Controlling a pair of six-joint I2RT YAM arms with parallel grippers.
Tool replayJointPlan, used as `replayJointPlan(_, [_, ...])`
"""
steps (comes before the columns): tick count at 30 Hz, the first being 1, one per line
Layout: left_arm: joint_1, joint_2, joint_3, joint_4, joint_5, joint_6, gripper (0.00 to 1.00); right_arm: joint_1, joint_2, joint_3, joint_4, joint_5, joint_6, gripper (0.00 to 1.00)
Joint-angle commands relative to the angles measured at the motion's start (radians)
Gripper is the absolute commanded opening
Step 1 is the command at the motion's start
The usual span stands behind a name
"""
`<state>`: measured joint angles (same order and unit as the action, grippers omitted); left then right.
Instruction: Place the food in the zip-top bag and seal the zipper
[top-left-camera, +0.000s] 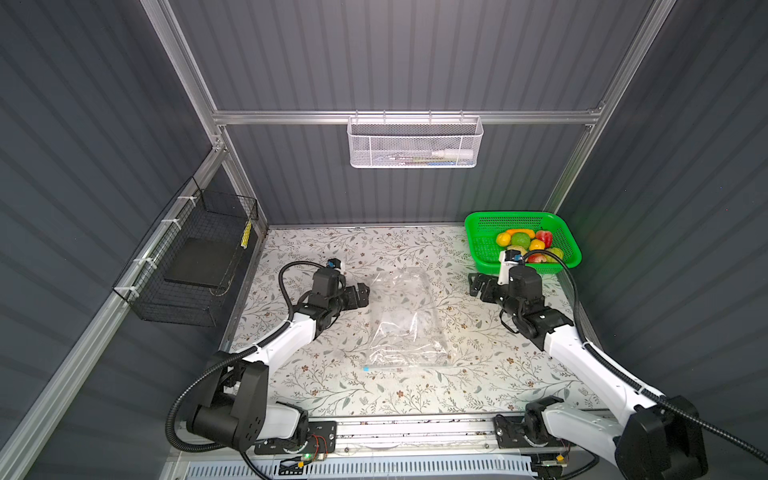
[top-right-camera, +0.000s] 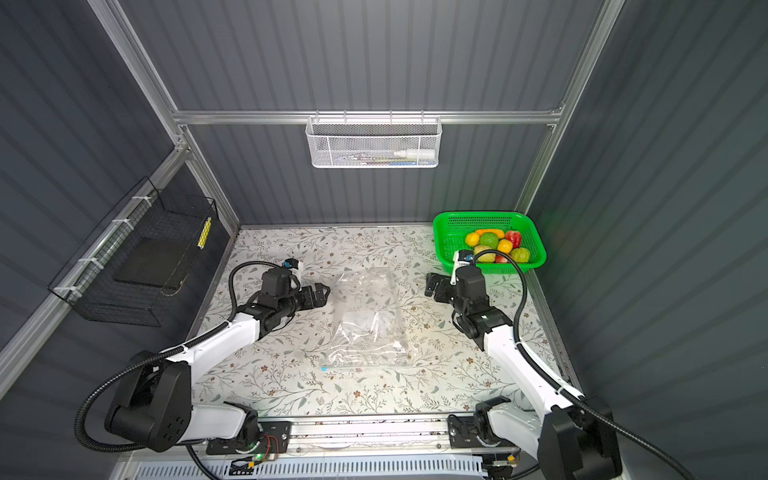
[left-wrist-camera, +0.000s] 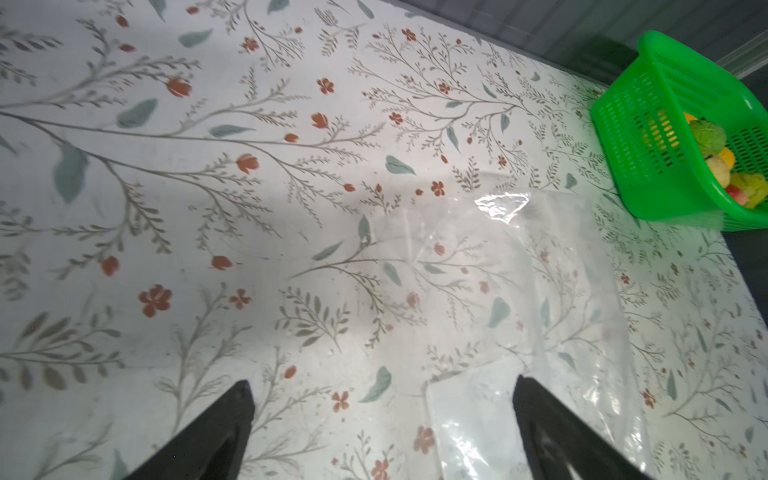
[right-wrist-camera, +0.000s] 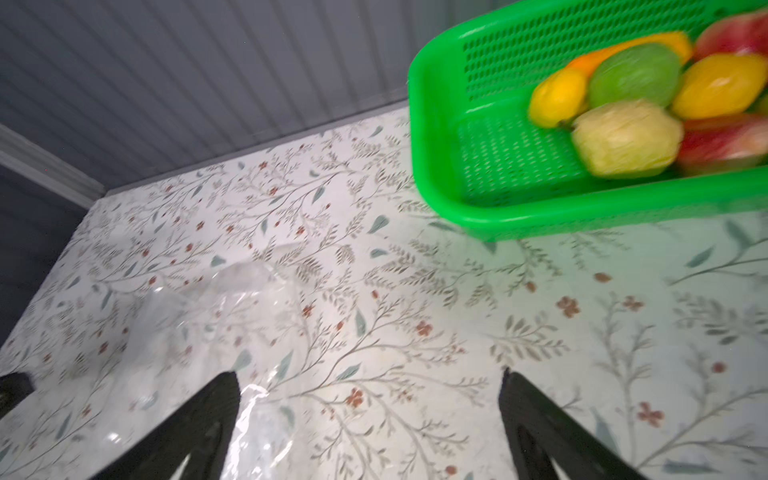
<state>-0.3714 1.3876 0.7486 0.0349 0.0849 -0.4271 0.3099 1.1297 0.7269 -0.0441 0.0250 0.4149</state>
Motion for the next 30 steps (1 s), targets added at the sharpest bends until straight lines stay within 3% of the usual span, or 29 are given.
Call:
replayJointPlan(1, [-0.06,0.046,0.012,0.021,0.049,-0.083,0.99,0.041,0.031,0.019,-0.13,-0.097,0.082,0.99])
replayJointPlan(7, [-0.147,0.173,0.092,0.015,-0.006,-0.106,0.98,0.091,0.009,0.008,-0.142,-0.061,0.1,0.99])
replayJointPlan(11, [-0.172,0.26,0.169,-0.042,-0.066,-0.113,0.84,0.09,-0.004,0.008,-0.155,-0.025,0.1,0.99])
replayJointPlan(13, [-0.177,0.279,0.185,-0.036,-0.063,-0.119,0.71,0.09,-0.035,0.009,-0.16,-0.025,0.098,0.99])
replayJointPlan(20, [-0.179,0.273,0.191,0.007,-0.101,-0.203,0.02,0.09,-0.061,0.005,-0.177,-0.034,0.086,0.99])
replayJointPlan(26, [-0.179,0.245,0.204,-0.013,-0.207,-0.291,0.0,0.09,-0.065,0.004,-0.162,-0.052,0.088,0.99])
replayJointPlan(30, [-0.177,0.193,0.188,-0.056,-0.353,-0.348,0.0,0.09,-0.065,0.0,-0.148,-0.055,0.086,0.99])
